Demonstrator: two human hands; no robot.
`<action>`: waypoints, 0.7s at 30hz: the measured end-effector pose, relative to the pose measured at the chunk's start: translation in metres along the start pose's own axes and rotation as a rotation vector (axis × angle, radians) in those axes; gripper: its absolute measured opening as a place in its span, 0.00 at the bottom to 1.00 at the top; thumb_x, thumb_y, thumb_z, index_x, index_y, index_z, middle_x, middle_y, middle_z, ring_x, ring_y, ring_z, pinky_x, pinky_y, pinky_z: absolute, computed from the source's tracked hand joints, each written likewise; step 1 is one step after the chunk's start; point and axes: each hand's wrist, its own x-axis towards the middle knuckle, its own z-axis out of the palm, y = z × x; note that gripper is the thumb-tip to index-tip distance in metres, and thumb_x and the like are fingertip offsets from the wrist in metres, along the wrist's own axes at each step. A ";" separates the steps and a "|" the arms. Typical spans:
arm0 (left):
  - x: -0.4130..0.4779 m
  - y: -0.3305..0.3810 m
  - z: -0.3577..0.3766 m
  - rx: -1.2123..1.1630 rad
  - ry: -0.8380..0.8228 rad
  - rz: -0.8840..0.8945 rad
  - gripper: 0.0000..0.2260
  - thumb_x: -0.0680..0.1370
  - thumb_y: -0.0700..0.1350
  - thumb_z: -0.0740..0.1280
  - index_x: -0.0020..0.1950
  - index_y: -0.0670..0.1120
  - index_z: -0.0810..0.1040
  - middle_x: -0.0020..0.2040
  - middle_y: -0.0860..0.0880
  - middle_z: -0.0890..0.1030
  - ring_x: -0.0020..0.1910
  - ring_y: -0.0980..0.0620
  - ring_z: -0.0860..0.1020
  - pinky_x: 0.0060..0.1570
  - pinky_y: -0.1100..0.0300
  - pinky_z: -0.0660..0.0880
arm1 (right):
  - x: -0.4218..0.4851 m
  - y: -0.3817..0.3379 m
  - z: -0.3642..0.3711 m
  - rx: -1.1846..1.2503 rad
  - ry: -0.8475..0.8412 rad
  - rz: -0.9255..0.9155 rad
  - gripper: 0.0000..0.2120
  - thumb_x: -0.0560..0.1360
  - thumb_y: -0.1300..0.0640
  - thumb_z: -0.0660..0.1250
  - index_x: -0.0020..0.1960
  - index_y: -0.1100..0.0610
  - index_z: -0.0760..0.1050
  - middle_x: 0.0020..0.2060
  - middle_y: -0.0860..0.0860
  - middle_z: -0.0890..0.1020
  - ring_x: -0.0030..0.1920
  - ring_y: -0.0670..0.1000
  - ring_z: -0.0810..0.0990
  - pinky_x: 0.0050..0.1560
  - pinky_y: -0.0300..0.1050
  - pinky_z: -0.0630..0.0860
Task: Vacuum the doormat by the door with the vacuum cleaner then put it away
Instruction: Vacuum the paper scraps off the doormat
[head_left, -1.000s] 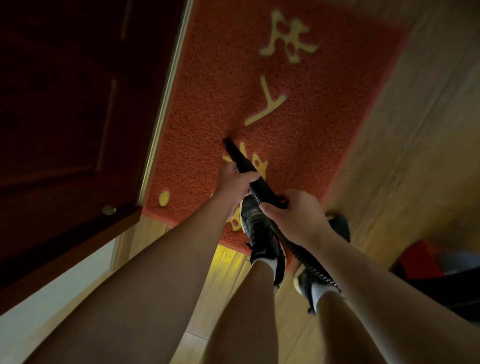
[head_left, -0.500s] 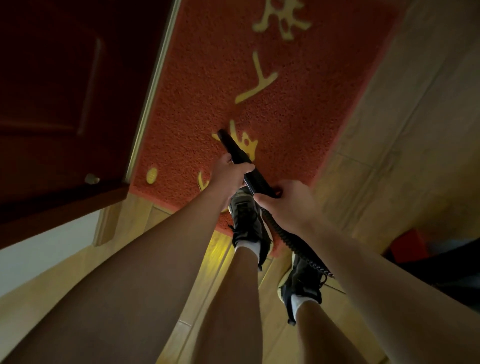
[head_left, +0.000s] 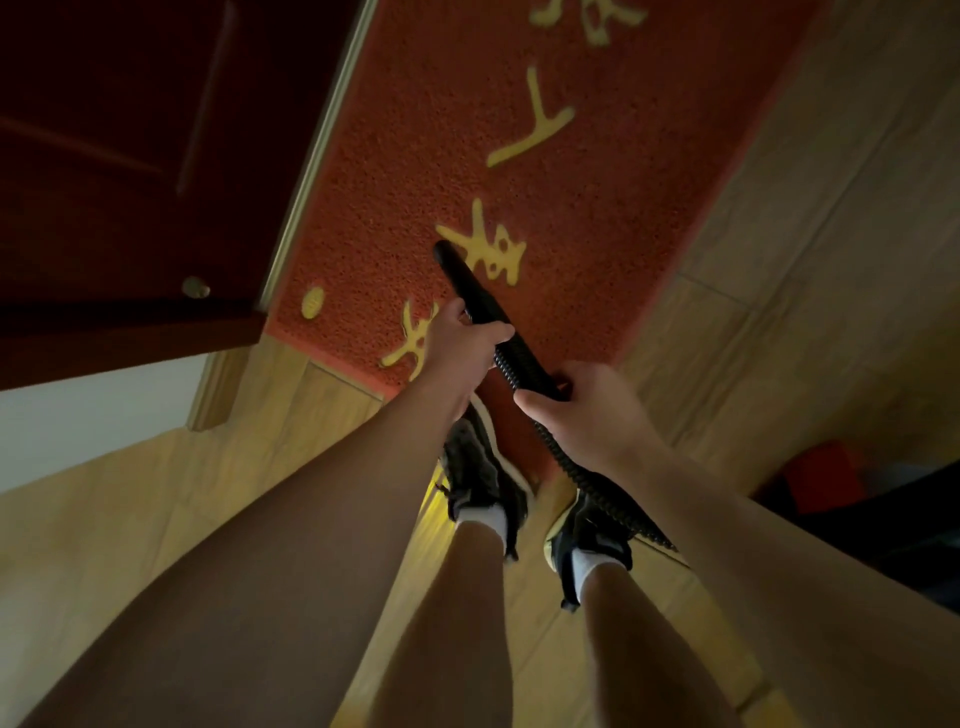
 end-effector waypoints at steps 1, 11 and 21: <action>-0.001 -0.002 -0.002 -0.007 0.003 0.001 0.28 0.78 0.38 0.73 0.76 0.46 0.69 0.59 0.51 0.78 0.56 0.46 0.80 0.56 0.49 0.80 | -0.002 0.000 0.002 -0.007 0.010 -0.004 0.17 0.76 0.44 0.69 0.38 0.56 0.77 0.28 0.49 0.80 0.28 0.49 0.78 0.29 0.44 0.72; -0.008 -0.034 -0.017 -0.014 -0.022 0.055 0.26 0.75 0.37 0.73 0.72 0.47 0.73 0.60 0.48 0.81 0.56 0.45 0.82 0.60 0.43 0.80 | -0.034 0.006 0.041 -0.056 0.120 -0.005 0.15 0.76 0.42 0.69 0.45 0.55 0.78 0.33 0.49 0.82 0.33 0.46 0.80 0.31 0.37 0.72; -0.033 -0.064 -0.038 0.011 -0.059 0.098 0.33 0.64 0.45 0.75 0.69 0.47 0.76 0.58 0.50 0.82 0.57 0.45 0.83 0.62 0.42 0.79 | -0.074 0.021 0.085 -0.022 0.215 -0.038 0.14 0.76 0.40 0.68 0.49 0.51 0.78 0.32 0.47 0.80 0.31 0.46 0.79 0.33 0.49 0.77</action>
